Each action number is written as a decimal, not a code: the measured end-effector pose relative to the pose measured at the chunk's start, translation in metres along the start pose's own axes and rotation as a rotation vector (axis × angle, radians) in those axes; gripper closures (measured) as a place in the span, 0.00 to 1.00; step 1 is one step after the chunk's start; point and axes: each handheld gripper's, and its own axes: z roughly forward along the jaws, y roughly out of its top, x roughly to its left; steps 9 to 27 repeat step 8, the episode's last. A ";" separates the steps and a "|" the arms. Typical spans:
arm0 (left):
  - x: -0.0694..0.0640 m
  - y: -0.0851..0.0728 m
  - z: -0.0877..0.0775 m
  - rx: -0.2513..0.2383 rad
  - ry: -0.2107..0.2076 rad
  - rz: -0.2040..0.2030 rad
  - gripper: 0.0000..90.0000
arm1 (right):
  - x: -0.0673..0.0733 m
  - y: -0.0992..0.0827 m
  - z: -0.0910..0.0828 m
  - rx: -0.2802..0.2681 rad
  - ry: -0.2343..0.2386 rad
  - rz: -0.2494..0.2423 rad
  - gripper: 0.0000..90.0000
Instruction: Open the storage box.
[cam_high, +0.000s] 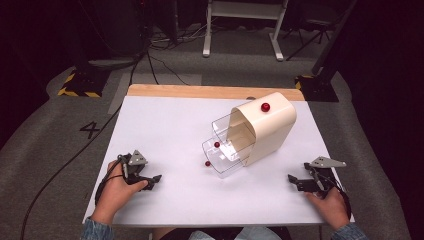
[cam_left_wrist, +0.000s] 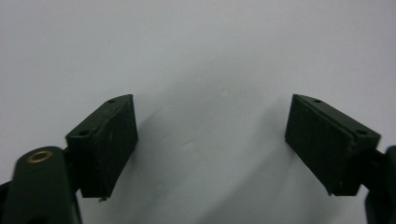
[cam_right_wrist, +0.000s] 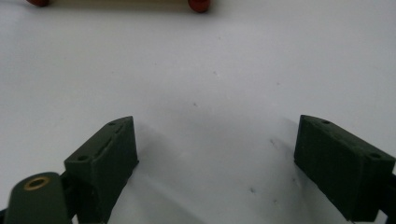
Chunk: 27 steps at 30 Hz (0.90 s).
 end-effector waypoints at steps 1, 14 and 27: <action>-0.001 0.000 0.002 -0.005 0.005 -0.002 0.15 | 0.000 0.000 0.000 0.000 0.000 0.000 0.15; -0.006 -0.002 0.005 -0.016 0.014 0.004 0.07 | 0.000 0.000 0.000 0.000 0.000 0.000 0.15; -0.006 -0.002 0.005 -0.016 0.014 0.004 0.07 | 0.000 0.000 0.000 0.000 0.000 0.000 0.15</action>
